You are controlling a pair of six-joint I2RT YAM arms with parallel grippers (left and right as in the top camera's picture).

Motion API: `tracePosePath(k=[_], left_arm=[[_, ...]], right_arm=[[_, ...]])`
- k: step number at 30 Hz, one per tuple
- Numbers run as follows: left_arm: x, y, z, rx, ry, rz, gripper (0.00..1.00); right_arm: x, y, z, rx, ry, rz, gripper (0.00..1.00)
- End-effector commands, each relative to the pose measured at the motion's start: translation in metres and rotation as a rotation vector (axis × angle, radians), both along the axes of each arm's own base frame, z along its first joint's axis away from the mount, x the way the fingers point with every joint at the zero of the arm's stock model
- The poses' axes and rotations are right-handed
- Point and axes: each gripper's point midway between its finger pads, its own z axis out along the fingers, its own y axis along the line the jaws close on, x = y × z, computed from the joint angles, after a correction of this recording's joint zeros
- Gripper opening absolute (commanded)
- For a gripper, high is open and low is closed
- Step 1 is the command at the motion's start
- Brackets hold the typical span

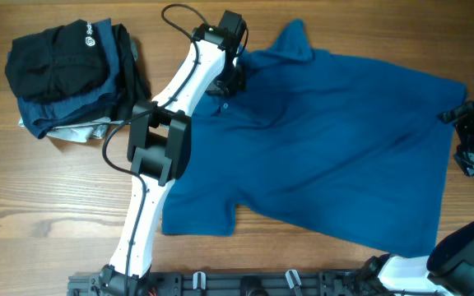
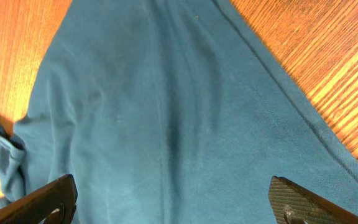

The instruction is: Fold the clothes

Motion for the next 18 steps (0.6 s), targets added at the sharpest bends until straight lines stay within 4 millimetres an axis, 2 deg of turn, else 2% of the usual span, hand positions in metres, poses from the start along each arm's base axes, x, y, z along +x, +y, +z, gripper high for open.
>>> tracePosePath(k=[1, 4, 7, 8, 9, 10, 11, 12, 15, 18], left_arm=[[-0.038, 0.024, -0.039, 0.129, 0.167, 0.019, 0.04], [-0.025, 0.017, -0.017, 0.109, 0.09, 0.013, 0.04], [0.004, -0.003, 0.042, 0.045, -0.108, -0.026, 0.05], [0.011, -0.011, 0.062, 0.023, -0.168, -0.058, 0.08], [0.018, -0.022, 0.092, -0.01, -0.253, -0.099, 0.18], [0.021, -0.03, 0.11, -0.029, -0.306, -0.133, 0.27], [0.023, -0.045, 0.134, -0.05, -0.383, -0.208, 0.31], [0.021, -0.056, 0.145, -0.052, -0.428, -0.292, 0.35], [0.012, -0.086, 0.149, -0.026, -0.487, -0.538, 0.41], [0.005, -0.103, 0.131, 0.055, -0.497, -0.711, 0.43]], right_arm=[[0.005, 0.0, 0.012, -0.014, -0.036, 0.013, 0.99], [0.005, 0.0, 0.012, -0.014, -0.037, 0.013, 0.99], [0.005, 0.0, 0.012, -0.014, -0.036, 0.013, 0.99], [0.005, 0.0, 0.012, -0.014, -0.036, 0.013, 0.99], [0.005, 0.0, 0.012, -0.014, -0.037, 0.013, 0.99], [0.005, 0.0, 0.012, -0.014, -0.037, 0.013, 0.99], [0.005, 0.0, 0.012, -0.014, -0.036, 0.013, 1.0], [0.005, 0.0, 0.012, -0.014, -0.037, 0.013, 1.0], [0.005, 0.0, 0.012, -0.014, -0.037, 0.013, 1.0], [0.005, 0.0, 0.012, -0.014, -0.036, 0.013, 1.0]])
